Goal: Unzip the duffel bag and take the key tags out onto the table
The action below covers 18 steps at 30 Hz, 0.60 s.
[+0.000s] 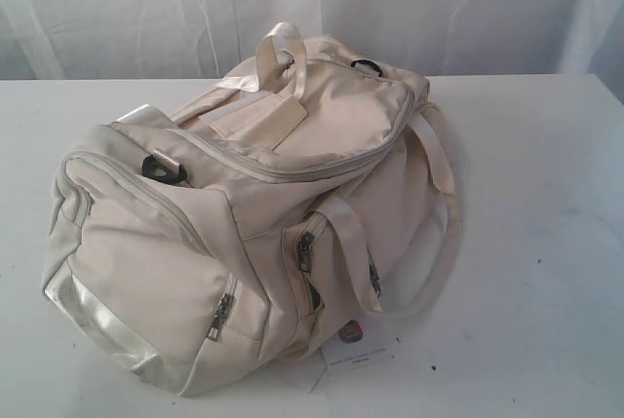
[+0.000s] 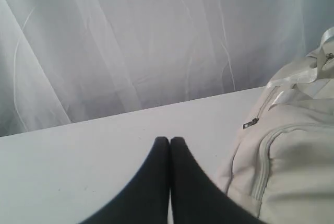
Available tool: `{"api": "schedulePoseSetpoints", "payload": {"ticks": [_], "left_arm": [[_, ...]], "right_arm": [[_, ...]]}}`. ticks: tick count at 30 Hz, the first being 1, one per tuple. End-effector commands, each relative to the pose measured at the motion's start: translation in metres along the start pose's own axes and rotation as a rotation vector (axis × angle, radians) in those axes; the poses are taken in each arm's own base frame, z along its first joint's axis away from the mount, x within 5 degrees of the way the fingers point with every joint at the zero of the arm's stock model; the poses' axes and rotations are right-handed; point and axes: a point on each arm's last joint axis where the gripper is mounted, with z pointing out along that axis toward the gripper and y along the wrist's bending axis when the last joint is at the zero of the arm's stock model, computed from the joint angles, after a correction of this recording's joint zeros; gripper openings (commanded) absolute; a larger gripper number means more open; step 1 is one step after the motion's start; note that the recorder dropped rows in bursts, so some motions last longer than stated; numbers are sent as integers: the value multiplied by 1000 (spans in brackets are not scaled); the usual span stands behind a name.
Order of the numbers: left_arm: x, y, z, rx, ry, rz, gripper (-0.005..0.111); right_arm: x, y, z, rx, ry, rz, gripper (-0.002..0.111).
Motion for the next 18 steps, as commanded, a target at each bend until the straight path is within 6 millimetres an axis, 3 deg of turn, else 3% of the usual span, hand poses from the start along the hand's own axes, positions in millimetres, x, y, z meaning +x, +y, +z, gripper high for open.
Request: {"api": "schedulePoseSetpoints", "payload": {"ticks": [1, 6, 9, 13, 16, 18], "left_arm": [[-12, 0, -11, 34, -117, -64, 0], [-5, 0, -21, 53, -48, -15, 0], [-15, 1, -24, 54, -70, -113, 0], [-34, 5, -19, 54, -86, -129, 0], [-53, 7, -8, 56, -82, -126, 0], [-64, 8, 5, 62, -51, -135, 0]], "right_arm": [[17, -11, 3, 160, 208, 188, 0], [12, -11, 5, 158, 150, 285, 0], [13, -11, 5, 169, 171, 310, 0], [18, -10, 9, 235, 339, 289, 0], [17, -9, 26, 298, 443, 302, 0], [16, -8, 48, 333, 520, 277, 0]]}}
